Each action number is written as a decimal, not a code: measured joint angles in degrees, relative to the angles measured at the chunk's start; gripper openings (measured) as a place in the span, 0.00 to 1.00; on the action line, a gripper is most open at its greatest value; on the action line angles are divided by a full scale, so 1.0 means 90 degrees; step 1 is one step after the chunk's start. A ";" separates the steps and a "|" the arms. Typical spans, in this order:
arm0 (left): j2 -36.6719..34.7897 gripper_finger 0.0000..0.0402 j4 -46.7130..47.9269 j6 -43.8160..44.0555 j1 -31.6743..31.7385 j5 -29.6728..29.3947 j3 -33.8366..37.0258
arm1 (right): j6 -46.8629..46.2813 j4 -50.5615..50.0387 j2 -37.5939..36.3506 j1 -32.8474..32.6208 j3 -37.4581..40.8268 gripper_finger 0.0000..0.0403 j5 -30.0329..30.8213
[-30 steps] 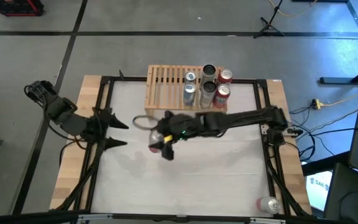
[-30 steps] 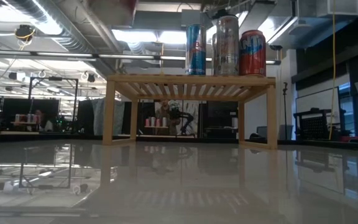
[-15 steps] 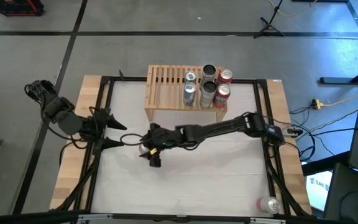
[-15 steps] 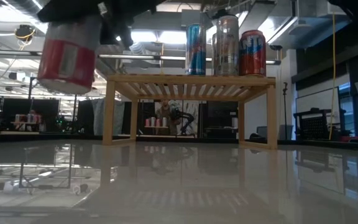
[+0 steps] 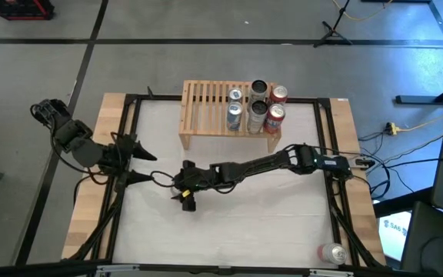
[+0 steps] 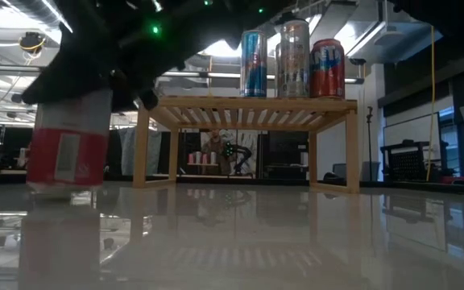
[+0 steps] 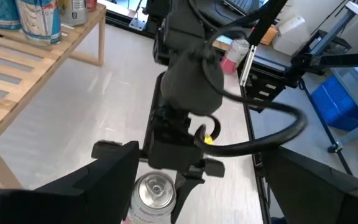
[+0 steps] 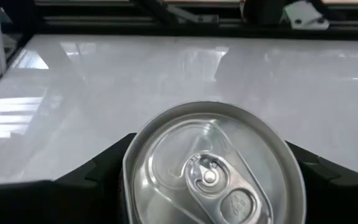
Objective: Place canned beverage on shelf
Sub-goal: Put the top pink soda can on the shelf
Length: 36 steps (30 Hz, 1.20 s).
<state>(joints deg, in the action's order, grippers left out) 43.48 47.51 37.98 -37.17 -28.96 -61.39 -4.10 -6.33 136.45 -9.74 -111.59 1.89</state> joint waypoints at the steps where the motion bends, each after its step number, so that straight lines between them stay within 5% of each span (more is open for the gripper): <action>1: 0.0000 0.83 0.0000 0.0002 0.0000 0.0003 0.0000 | 0.0003 -0.0018 0.0012 0.0000 0.0000 0.69 0.0000; 36: 0.0000 0.83 0.0010 0.0049 0.0000 0.0018 0.0000 | -0.0016 -0.0153 0.0092 -0.0007 -0.0005 0.80 0.0170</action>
<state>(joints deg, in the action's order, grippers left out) 43.48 47.59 38.41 -37.17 -28.80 -61.39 -4.25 -7.70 137.27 -9.80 -111.63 3.42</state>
